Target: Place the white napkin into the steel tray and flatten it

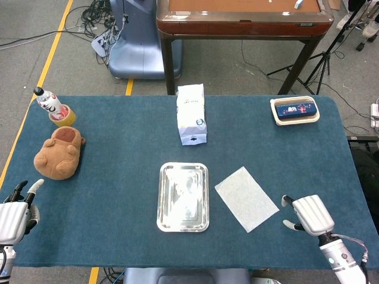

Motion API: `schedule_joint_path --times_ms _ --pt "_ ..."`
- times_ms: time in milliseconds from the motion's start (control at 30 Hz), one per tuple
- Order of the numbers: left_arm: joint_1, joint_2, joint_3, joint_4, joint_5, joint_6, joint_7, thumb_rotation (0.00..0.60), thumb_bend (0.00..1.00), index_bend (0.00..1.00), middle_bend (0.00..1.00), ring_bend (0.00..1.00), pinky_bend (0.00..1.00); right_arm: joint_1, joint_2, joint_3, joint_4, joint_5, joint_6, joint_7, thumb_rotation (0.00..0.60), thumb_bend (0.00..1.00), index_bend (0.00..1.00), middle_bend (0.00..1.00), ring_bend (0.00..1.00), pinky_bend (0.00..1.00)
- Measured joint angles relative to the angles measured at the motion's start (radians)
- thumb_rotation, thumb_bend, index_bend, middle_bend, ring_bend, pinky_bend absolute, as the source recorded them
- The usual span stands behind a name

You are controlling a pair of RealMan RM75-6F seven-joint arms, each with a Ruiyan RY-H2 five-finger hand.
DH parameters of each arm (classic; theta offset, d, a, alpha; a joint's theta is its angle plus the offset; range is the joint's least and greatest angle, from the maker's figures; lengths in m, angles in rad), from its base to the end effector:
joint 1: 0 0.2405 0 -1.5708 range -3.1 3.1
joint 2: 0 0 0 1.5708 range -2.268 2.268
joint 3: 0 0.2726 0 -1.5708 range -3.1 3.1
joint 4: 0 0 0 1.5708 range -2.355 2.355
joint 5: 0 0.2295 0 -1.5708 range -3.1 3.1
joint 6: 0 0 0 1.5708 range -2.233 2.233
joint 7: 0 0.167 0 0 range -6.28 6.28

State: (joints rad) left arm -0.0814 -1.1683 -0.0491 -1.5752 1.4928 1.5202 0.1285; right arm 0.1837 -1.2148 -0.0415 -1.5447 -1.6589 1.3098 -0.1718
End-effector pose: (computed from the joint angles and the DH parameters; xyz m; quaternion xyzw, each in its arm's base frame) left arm -0.3361 0.2058 0.1408 -0.6048 -0.3463 -0.3620 0.6191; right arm -0.3131 -0.2100 0.0713 0.7367 -0.3338 0.3205 0.4931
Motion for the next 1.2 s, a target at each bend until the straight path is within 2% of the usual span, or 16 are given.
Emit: schedule_joint_path --times_ms 467,1200 --pt "0.008 0.015 -0.001 -0.015 -0.007 0.006 -0.006 0.600 0.00 0.15 0.14 0.11 0.34 0.014 -0.111 -0.029 0.110 -0.033 -0.012 0.008 0.600 0.00 0.46 1.00 1.00 1.00" --pt "0.013 0.026 -0.003 -0.027 -0.017 0.002 -0.009 0.600 0.00 0.15 0.14 0.11 0.34 0.051 -0.203 -0.053 0.224 -0.075 -0.030 -0.005 0.600 0.00 0.44 1.00 1.00 1.00"
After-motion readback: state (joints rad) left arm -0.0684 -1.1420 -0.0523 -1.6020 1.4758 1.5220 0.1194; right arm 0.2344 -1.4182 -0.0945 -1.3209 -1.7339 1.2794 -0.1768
